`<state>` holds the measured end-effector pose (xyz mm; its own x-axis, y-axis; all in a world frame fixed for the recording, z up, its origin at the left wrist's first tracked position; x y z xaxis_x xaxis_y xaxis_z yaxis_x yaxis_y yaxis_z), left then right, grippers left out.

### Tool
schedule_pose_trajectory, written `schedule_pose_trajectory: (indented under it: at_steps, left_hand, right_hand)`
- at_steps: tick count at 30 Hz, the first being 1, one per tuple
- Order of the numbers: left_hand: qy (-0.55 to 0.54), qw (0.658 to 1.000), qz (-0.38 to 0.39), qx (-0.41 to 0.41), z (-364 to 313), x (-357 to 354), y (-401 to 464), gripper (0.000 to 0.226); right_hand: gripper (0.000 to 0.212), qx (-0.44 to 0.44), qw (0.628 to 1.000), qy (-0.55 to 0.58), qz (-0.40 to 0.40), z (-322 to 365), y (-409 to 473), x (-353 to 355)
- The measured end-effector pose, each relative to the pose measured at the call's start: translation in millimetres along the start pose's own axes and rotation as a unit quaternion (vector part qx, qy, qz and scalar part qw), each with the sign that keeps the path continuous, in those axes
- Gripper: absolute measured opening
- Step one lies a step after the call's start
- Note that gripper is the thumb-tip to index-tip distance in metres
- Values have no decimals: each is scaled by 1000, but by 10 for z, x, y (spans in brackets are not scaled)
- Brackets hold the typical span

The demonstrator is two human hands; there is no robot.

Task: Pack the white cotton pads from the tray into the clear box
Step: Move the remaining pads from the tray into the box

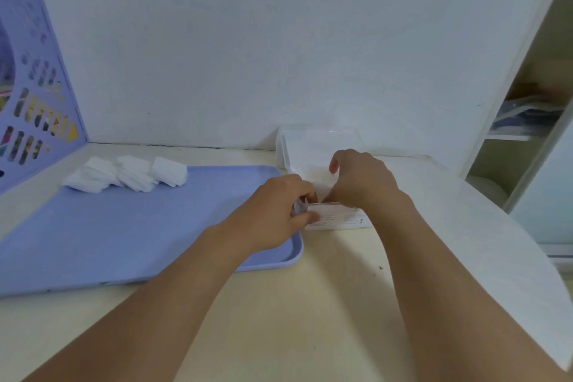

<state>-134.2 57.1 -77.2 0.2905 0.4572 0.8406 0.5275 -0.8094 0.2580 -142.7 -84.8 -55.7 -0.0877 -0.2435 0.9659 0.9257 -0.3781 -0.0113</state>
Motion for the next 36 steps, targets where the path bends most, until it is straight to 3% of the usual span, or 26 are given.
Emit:
schedule_pose_trajectory:
  at_steps: [6, 10, 13, 16, 19, 22, 24, 26, 28, 31, 34, 36]
  left_hand:
    - [-4, 1000, -5, -7, 8, -6, 22, 16]
    - [-9, 1000, -12, -10, 35, 6, 10, 15]
    - [-25, 1000, -13, -4, 53, -6, 3, 18]
    - [-28, 1000, -12, 1, 65, -22, 8, 22]
    - [-29, 1000, -10, 3, 82, -55, 22, 22]
    - [-49, 999, -3, 3, 78, -54, -18, 32]
    - [-75, 997, -9, 18, 99, 17, -52, 40]
    - [-121, 990, -49, 51, 195, 199, -94, 34]
    - [-172, 974, -109, 95, 350, 435, -128, 18]
    - [-134, 959, -178, 175, 625, 794, -254, 18]
    - [-101, 935, -227, 253, 982, 1107, -559, 15]
    - [-40, 916, -282, 282, 1235, 1440, -897, 27]
  right_hand:
    - [60, -19, 1000, -22, 10, -67, 20, 15]
    - [90, -9, 1000, 0, 5, -68, 62, -46]
    - [102, -66, 997, -13, 44, -202, 135, -159]
    - [94, -132, 988, 8, 79, -402, 152, -178]
    - [86, -130, 987, 18, 90, -397, 152, -190]
    - [99, -93, 991, 23, 91, -338, 105, -177]
    - [100, -36, 995, 77, 42, -236, 18, -23]
    - [84, 85, 978, 176, -69, 78, -142, 201]
    - [60, 214, 928, 259, -159, 509, -407, 277]
    - [36, 272, 904, 312, -104, 1081, -520, -44]
    - [40, 244, 918, 308, -54, 1393, -363, -247]
    - [52, 225, 932, 283, 7, 1662, -190, -368]
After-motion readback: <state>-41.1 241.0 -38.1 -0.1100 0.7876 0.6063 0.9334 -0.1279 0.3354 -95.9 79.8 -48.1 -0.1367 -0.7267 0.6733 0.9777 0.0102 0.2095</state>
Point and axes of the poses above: each hand's wrist, its own y-axis towards the middle knuckle, its own x-axis out of the back of the hand, z = x × y, the point moved 9 cm from there along y, towards the middle knuckle, and after that the axes turned 10 degrees about z, right-handed, at the moved point
